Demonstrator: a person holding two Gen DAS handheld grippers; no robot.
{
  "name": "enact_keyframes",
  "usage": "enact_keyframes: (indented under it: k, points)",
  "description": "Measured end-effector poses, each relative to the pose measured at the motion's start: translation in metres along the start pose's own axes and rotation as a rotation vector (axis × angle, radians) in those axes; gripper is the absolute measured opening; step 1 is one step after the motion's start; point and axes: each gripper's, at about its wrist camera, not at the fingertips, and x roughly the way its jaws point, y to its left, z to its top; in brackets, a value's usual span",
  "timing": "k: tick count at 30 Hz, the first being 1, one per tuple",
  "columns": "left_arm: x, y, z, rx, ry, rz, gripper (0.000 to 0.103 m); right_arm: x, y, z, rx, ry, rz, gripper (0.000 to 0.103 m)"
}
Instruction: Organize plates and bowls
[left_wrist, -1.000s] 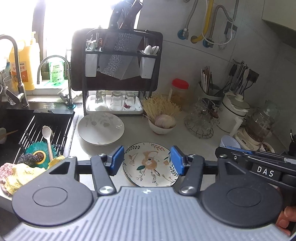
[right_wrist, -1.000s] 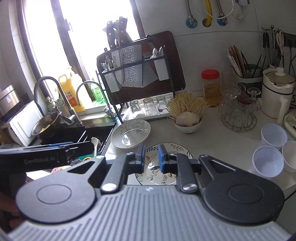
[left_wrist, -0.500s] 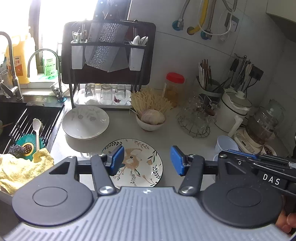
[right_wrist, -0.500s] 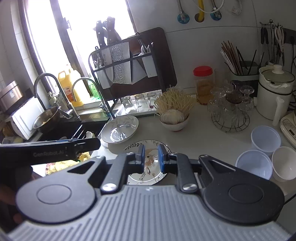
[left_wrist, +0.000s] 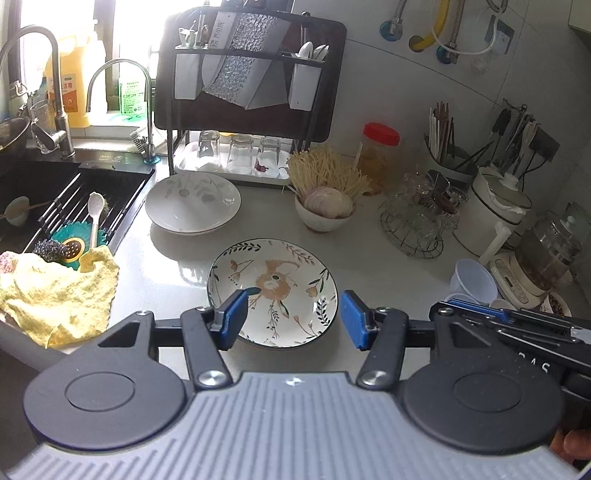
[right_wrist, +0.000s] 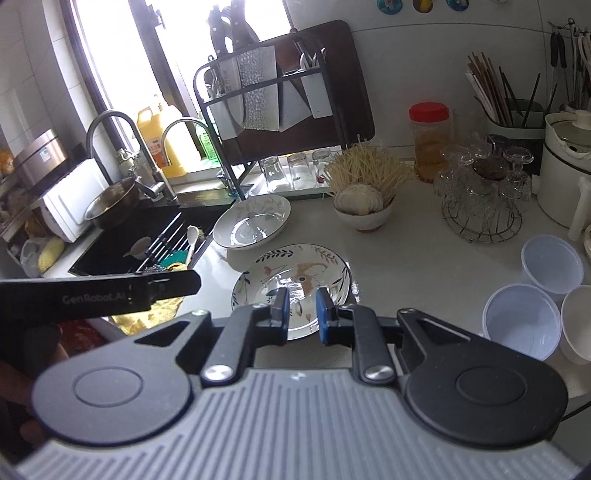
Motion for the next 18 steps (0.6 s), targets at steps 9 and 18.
enact_keyframes:
  k: [9, 18]
  points:
    - [-0.001, 0.023, -0.005, -0.087, 0.014, 0.061, 0.062, 0.019, 0.005, 0.005, -0.017, 0.042, 0.062, 0.019]
    - [0.022, 0.056, 0.004, -0.139, 0.037, 0.074, 0.062, 0.052, 0.013, 0.014, -0.027, 0.079, 0.058, 0.019]
